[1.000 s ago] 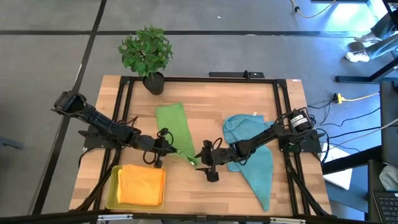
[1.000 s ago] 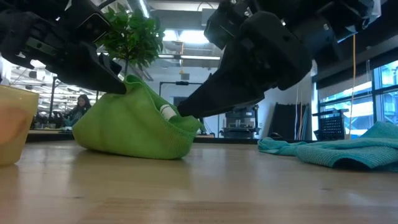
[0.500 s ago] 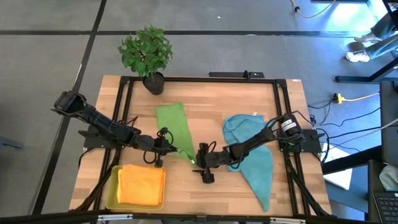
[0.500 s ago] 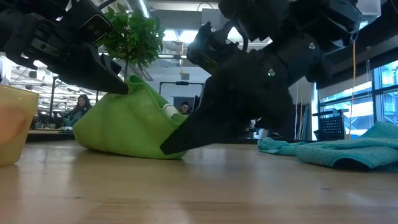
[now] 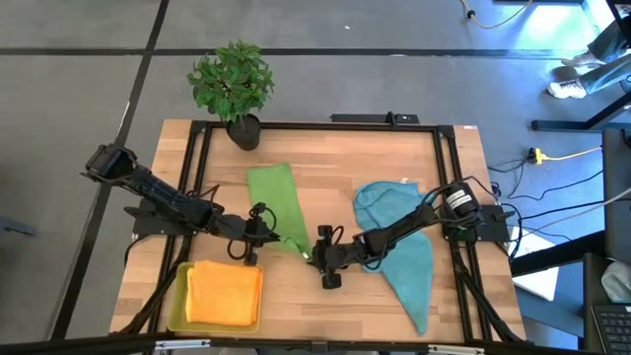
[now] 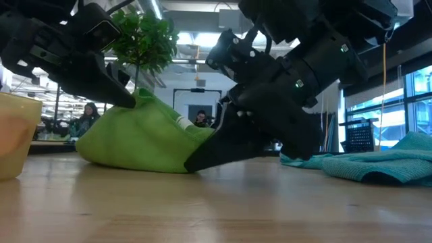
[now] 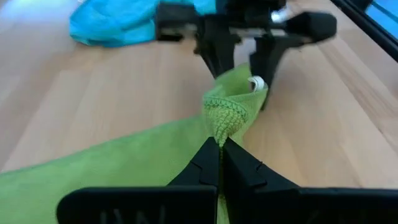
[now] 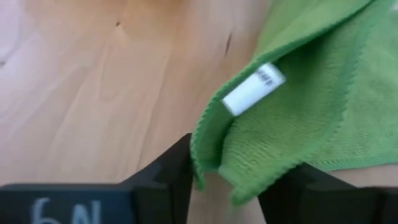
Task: Fold microfiber towels
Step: Fold the green microfiber cloth
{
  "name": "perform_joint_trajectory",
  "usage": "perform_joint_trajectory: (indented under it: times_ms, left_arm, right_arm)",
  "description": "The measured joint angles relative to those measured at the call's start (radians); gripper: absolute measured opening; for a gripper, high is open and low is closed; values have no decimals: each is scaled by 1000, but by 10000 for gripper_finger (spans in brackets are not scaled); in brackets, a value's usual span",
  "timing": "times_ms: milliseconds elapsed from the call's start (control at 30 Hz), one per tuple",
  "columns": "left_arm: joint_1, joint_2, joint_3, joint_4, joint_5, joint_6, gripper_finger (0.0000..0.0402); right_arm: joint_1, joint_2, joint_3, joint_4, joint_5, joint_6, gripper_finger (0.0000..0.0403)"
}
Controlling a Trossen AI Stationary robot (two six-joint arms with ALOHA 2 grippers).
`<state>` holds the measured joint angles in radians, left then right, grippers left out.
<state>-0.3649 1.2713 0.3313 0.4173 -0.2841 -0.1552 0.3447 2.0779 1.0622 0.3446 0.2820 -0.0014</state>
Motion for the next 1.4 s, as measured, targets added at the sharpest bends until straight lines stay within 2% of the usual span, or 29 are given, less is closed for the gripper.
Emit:
perform_joint_trajectory:
  times_ms: [167, 367, 500, 600, 700, 800, 967, 1200, 1400]
  left_arm:
    - [-9, 0, 0, -26, 72, -19, 0]
    - [-28, 0, 0, -38, 95, -19, 0]
    - [-37, -25, 0, -49, 119, -19, 0]
    - [-48, -70, 0, -92, 109, -6, 0]
    - [-45, -110, 0, -134, 72, 57, 0]
    - [7, -128, 1, -135, 71, 115, 0]
    - [125, -139, 26, -142, 115, 140, 0]
    - [248, -172, 85, -140, 81, 153, 0]
    - [353, -231, 187, -179, 90, 222, 0]
  right_arm:
    - [0, -26, 0, -2, -3, -4, 112]
    - [-2, -41, 1, 10, -13, -14, 97]
    - [-4, -46, 0, 8, -14, -30, 56]
    - [-4, -60, 0, -20, -14, -31, 13]
    - [-4, -86, 0, -67, 25, -29, 11]
    - [-17, -131, 0, -112, 79, -56, 7]
    - [-93, -237, 0, -197, 91, -91, 5]
    - [-237, -384, -1, -299, 29, -142, 3]
    - [-335, -532, -1, -332, 4, -192, 2]
